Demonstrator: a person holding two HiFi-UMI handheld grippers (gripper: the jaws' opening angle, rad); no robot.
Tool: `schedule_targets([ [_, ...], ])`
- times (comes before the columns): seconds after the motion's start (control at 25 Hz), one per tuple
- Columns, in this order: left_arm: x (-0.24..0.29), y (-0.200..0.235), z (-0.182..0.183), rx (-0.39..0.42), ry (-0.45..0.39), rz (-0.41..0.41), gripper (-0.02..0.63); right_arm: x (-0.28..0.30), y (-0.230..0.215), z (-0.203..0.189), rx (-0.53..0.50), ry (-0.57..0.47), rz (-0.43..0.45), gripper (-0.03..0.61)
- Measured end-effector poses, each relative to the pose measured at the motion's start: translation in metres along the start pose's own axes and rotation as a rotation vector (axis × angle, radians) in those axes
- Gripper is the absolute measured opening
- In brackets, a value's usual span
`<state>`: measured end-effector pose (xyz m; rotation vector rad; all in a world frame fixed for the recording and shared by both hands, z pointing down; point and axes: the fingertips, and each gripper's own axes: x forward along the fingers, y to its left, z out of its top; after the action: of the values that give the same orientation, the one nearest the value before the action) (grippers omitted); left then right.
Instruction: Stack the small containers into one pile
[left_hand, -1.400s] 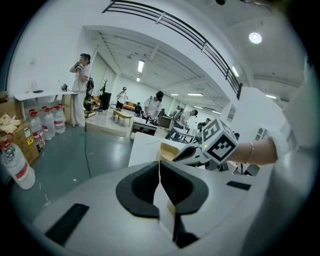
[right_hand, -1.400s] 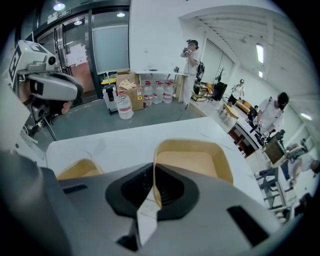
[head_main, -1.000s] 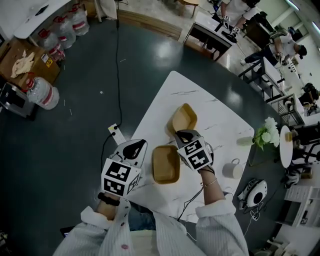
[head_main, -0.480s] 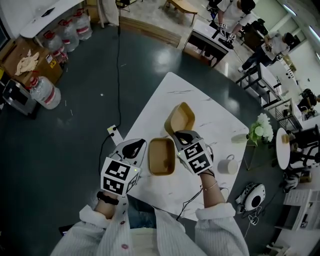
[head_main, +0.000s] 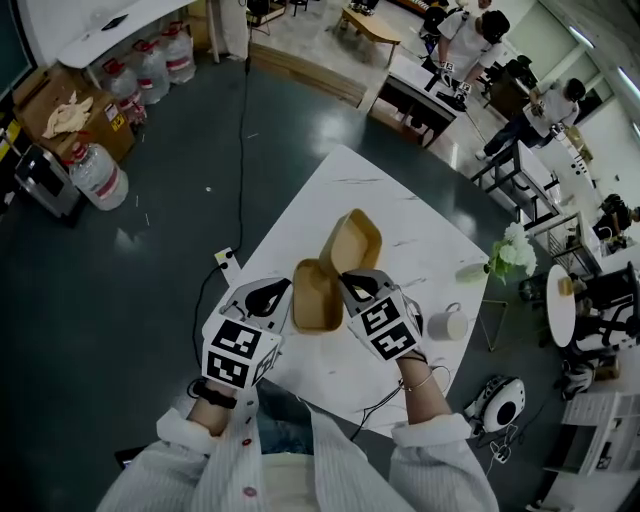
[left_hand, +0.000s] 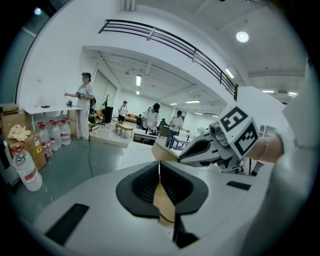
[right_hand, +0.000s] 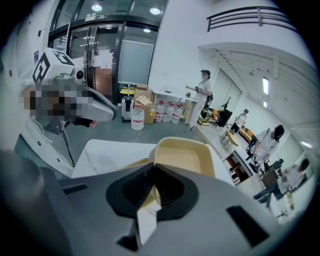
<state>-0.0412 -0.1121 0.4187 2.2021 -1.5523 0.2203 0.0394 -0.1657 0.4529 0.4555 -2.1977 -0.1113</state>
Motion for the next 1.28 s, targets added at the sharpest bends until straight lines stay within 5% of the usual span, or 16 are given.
schedule_targets([
  [0.64,-0.044,-0.019,-0.037,-0.052,-0.020,0.094,0.023,-0.006,0.085,-0.021,-0.218,0.022,0.137,0.018],
  [1.28,-0.057,-0.020,-0.066,-0.107,-0.005,0.149,0.023,0.007,0.109,-0.051,-0.365,0.070,0.211,0.018],
])
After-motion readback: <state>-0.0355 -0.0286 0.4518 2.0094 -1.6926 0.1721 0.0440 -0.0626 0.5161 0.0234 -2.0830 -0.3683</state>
